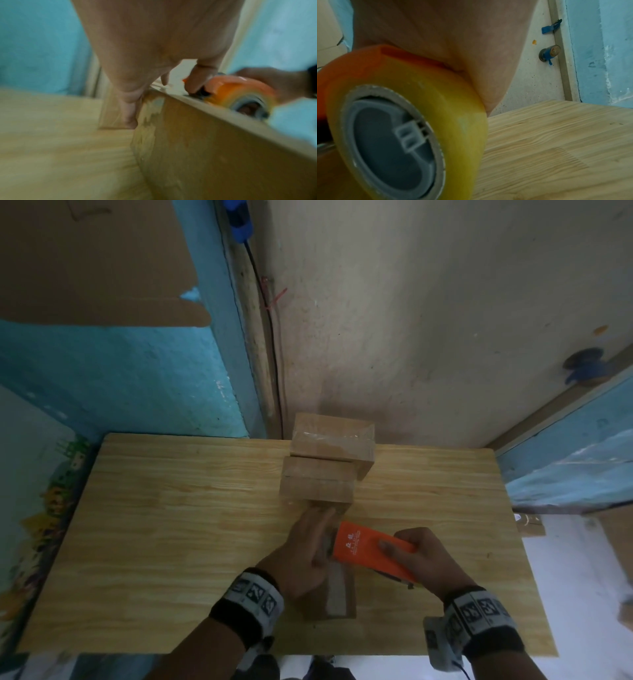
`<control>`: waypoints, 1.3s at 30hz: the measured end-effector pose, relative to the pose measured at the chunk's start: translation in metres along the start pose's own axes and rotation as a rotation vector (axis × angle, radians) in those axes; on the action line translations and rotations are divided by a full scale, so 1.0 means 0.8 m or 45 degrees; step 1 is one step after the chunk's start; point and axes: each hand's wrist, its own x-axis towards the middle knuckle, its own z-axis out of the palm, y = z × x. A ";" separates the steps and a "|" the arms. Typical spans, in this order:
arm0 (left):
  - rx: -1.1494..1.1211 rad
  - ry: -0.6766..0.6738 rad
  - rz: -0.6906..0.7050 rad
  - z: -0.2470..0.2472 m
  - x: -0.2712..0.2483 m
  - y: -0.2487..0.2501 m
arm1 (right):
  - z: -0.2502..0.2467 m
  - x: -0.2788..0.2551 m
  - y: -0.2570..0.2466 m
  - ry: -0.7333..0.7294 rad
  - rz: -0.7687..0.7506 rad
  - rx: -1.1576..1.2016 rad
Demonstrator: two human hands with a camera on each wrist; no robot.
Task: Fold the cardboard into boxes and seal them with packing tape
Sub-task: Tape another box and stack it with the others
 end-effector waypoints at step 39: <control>1.056 0.007 -0.225 0.022 0.017 0.027 | -0.050 0.024 0.000 -0.167 0.173 -0.904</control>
